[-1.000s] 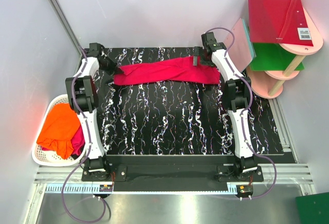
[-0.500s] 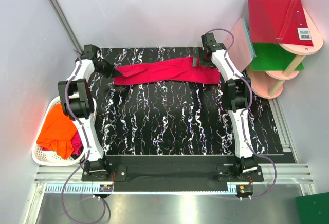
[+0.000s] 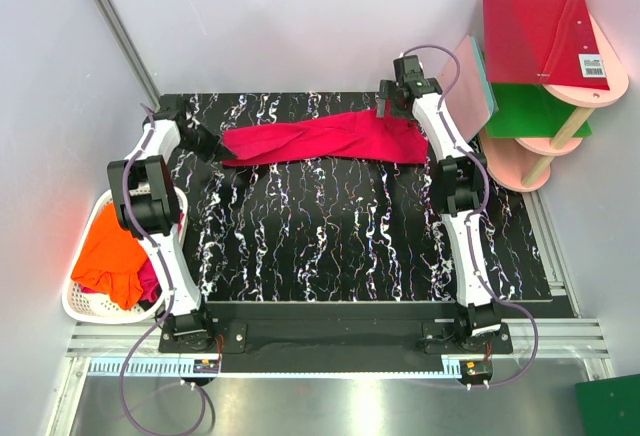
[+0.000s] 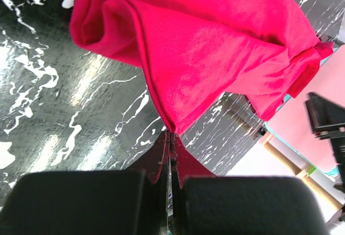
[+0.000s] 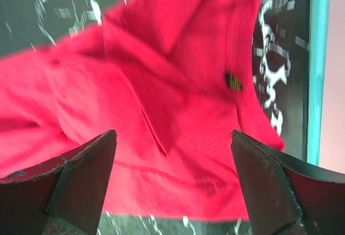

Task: Fold and stack the t-shirts
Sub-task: Fold the other side of the tshirt into a rectangle

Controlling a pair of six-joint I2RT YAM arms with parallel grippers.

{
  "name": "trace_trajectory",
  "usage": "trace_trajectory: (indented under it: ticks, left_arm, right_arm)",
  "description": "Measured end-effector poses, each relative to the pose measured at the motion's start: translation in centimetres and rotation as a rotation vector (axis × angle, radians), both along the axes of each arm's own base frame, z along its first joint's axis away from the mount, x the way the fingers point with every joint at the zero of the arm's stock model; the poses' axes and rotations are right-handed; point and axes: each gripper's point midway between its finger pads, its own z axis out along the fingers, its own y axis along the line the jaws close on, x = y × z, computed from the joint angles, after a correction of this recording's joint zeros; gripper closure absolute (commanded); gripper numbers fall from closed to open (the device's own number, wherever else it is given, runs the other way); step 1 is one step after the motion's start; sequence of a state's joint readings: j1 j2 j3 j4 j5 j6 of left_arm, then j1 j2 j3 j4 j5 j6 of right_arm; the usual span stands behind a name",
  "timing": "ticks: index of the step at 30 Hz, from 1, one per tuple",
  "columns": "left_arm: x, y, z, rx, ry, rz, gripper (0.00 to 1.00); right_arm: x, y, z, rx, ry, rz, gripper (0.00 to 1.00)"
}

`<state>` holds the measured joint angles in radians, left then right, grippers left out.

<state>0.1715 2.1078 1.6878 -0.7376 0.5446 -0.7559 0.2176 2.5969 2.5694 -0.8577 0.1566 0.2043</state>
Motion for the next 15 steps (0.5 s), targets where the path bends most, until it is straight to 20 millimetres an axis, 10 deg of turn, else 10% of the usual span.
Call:
trace_trajectory:
  ticks: [11, 15]
  left_arm:
    - [-0.9, 0.4, -0.3, 0.01, 0.026, -0.016, 1.0]
    - [-1.1, 0.8, -0.4, 0.013, 0.032, -0.015, 1.0]
  right_arm:
    - [2.0, 0.0, -4.5, 0.062, 0.011, -0.009, 0.15]
    - [1.9, 0.4, -5.0, 0.08, 0.021, 0.008, 0.71]
